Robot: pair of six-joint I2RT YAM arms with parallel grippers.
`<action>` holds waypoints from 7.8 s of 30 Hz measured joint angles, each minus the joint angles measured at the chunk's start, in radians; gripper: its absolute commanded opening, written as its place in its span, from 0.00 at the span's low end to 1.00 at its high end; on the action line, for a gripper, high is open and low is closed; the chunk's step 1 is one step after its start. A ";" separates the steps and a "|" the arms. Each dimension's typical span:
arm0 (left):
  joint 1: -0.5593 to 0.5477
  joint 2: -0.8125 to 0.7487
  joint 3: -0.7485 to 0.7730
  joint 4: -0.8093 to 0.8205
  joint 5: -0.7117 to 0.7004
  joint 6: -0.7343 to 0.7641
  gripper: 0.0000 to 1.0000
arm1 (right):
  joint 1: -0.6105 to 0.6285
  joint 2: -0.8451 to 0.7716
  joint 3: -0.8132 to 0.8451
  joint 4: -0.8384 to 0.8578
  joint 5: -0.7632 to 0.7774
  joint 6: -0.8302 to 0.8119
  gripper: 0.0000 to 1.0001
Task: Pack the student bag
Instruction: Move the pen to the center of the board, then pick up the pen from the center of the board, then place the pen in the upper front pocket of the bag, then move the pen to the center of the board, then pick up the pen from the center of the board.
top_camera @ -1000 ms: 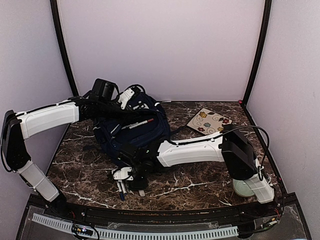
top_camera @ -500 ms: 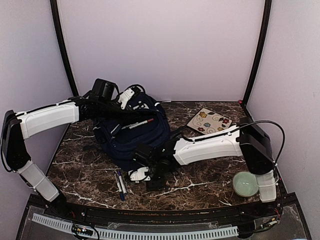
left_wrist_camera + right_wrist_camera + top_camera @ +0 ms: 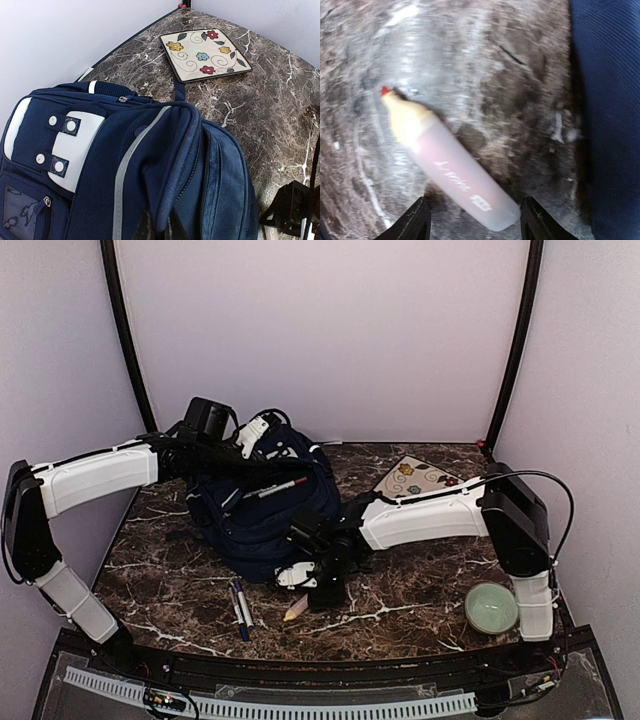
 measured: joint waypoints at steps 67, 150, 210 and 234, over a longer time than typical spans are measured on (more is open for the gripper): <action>0.000 0.000 0.000 0.001 0.014 -0.009 0.00 | -0.082 0.102 0.318 0.387 0.526 -0.588 0.22; 0.002 0.000 0.000 0.002 0.016 -0.008 0.00 | 0.074 0.342 0.490 0.111 -0.152 0.324 0.65; 0.002 0.024 0.000 0.004 0.048 -0.016 0.00 | 0.002 -0.065 -0.028 -0.230 0.048 -0.084 0.37; 0.002 0.035 0.000 0.004 0.061 -0.017 0.00 | 0.045 0.013 0.043 -0.297 0.118 -0.024 0.12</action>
